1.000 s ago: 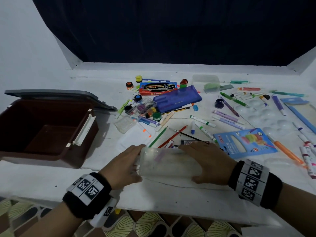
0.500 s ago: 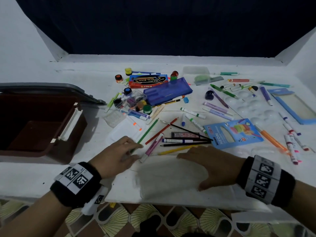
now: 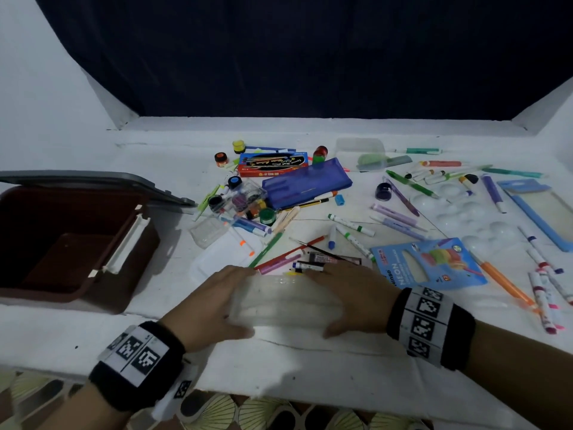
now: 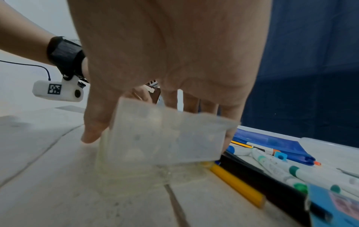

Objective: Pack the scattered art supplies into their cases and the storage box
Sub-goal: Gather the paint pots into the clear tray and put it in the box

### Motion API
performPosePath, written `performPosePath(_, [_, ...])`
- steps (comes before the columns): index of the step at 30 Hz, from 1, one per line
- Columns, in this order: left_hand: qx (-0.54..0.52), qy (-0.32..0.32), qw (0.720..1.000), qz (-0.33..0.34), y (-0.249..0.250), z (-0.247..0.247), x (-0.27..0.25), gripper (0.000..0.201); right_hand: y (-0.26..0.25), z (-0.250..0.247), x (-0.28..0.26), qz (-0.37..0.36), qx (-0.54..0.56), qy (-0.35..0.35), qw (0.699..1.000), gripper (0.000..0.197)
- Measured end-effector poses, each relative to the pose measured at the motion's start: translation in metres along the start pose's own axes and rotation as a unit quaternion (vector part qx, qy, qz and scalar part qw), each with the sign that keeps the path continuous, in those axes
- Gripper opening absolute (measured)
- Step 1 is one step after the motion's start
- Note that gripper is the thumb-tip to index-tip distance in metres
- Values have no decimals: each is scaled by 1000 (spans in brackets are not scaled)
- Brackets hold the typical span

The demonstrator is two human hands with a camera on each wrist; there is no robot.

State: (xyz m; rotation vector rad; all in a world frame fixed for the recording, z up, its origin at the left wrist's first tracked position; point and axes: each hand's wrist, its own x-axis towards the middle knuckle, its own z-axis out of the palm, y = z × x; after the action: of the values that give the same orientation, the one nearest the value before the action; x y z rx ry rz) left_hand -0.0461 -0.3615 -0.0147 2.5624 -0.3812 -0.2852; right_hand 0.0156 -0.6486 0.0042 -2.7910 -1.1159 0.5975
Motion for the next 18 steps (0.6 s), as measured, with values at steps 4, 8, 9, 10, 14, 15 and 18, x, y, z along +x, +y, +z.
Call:
performPosePath(4, [38,27,999,-24,1,-3,24,89,5,-5,1,4,-21,21,1000,113])
performPosePath(8, [48,14,996,-72,3,-9,36,86,23,-14,-10,20,-20,28,999,113])
performPosePath(9, [45,17,996,-79,4,-9,37,85,28,-16,-14,29,-15,29,999,108])
performPosePath(10, [43,20,995,-85,5,-9,37,84,32,-17,-17,33,-6,32,999,103])
performPosePath(14, [4,18,993,-117,2,-11,37,86,36,-13,-19,26,17,44,999,90])
performPosePath(15, [0,11,993,-121,1,-13,37,86,34,-12,-17,26,11,42,999,87])
performPosePath(18, [23,-4,993,-116,2,-16,38,84,31,-13,-13,26,-16,32,999,82])
